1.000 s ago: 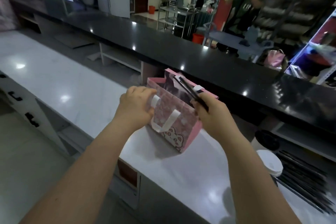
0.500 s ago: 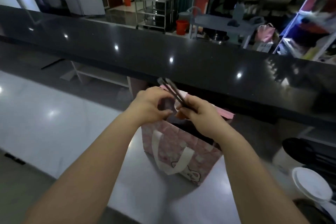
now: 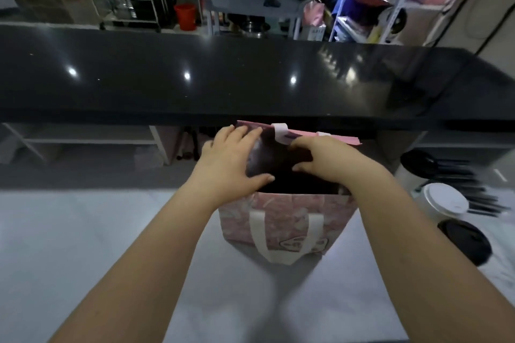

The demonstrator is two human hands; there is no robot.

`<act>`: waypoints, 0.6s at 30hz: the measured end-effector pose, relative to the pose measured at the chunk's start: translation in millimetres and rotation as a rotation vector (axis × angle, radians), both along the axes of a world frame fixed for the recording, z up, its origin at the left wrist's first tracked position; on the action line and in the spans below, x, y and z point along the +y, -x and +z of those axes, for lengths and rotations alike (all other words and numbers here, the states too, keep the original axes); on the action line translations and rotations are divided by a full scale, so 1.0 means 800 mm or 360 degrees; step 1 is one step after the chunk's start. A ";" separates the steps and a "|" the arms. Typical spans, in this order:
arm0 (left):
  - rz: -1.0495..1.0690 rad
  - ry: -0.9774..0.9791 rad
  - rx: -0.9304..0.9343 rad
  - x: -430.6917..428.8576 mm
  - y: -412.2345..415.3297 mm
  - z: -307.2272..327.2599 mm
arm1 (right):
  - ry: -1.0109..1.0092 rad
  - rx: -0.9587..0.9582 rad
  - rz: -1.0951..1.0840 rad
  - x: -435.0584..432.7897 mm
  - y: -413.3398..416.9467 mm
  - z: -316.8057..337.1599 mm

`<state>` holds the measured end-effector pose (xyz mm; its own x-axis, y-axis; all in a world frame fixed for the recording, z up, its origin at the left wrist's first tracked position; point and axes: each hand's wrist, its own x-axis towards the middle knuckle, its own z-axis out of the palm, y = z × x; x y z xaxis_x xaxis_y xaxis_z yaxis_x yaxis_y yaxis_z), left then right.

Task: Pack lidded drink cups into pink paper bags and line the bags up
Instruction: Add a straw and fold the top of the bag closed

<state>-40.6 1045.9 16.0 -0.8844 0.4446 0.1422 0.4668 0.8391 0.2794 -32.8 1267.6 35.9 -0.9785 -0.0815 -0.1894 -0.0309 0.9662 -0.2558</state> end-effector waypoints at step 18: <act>-0.0616 -0.0160 0.0413 0.192 -0.067 0.021 | -0.0032 0.0645 -0.0557 0.099 -0.182 0.029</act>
